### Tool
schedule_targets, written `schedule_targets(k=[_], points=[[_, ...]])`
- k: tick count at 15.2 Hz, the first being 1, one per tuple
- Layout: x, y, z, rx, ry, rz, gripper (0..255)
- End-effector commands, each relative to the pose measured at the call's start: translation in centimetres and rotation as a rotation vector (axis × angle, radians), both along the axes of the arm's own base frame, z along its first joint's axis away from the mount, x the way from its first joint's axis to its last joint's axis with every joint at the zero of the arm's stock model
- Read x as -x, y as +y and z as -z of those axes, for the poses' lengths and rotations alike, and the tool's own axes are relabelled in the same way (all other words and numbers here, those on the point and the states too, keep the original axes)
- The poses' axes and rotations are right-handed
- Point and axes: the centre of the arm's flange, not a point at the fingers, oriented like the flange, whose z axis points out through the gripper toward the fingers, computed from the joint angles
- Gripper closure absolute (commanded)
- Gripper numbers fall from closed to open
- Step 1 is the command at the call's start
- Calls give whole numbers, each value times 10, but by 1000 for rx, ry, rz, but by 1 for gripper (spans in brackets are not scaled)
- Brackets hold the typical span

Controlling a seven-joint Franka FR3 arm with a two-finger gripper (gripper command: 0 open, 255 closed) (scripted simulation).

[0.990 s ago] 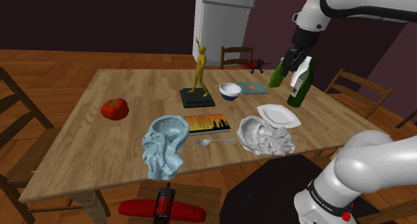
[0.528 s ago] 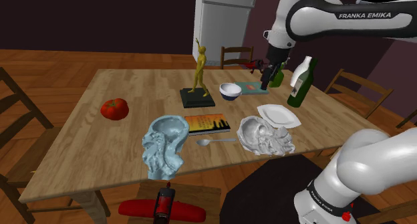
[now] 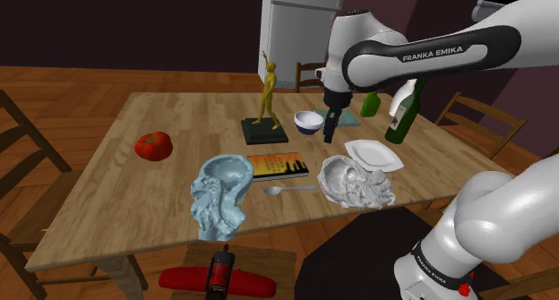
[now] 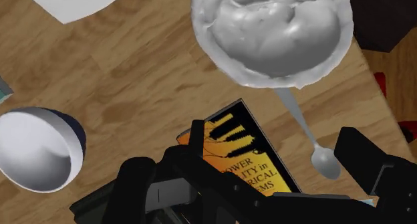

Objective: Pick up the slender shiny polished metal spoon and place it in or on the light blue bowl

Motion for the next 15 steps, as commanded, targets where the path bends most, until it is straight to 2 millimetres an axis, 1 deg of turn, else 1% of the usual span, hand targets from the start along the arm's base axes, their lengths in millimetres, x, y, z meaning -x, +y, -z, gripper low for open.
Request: schedule_targets(k=[1,7,13,14,15], points=[[-5,18,22,14,13,-60,0],[-18,72,87,57,55,-235,0],[-18,123,154,99,98,-410,0],[-17,129,161,104,102,-429,0],[-17,127,166,104,102,-429,0]])
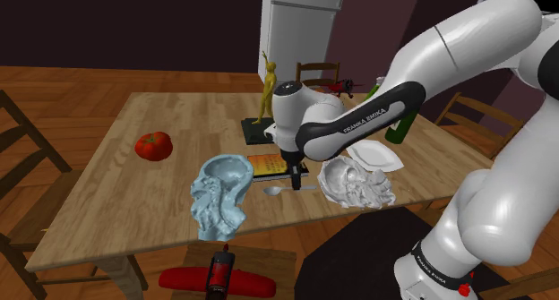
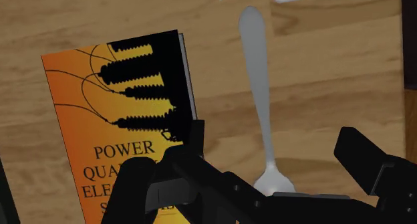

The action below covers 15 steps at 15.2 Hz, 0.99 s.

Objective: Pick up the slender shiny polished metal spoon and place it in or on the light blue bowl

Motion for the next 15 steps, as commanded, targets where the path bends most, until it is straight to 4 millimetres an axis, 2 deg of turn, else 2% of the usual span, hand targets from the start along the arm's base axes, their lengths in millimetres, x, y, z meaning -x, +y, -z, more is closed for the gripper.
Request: schedule_targets(k=[1,7,14,15], points=[[1,1,13,2,3,-13,0],[2,-6,41,2,3,-13,0],[2,-6,41,2,3,-13,0],[2,-6,41,2,3,-13,255]])
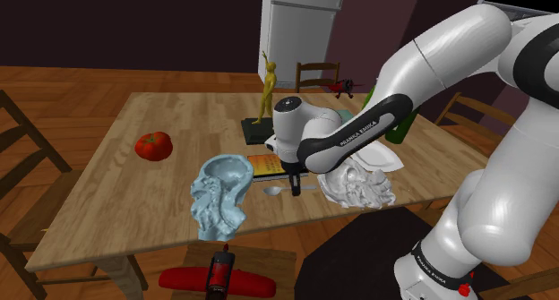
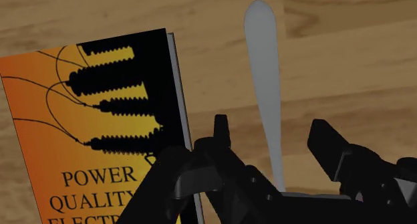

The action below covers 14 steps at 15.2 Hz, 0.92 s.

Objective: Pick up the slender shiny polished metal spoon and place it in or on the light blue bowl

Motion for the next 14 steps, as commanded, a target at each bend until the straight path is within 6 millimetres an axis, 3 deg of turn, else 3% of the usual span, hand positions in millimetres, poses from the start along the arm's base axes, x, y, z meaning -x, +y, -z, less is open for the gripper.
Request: schedule_targets(k=[1,9,14], points=[[0,0,0,0,0,0,255],[0,0,0,0,0,0,255],[0,0,-26,0,0,0,255]])
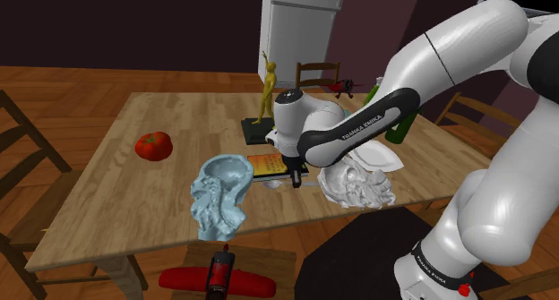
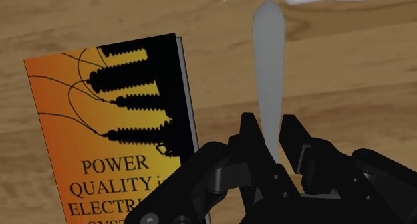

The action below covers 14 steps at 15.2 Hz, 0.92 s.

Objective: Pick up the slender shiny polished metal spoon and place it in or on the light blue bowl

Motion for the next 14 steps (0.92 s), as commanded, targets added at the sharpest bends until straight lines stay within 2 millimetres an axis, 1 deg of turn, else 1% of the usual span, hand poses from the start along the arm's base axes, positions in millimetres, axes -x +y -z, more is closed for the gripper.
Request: schedule_targets(k=[1,14], points=[[1,0,-11,0,0,0,255],[1,0,-79,0,0,0,255]])
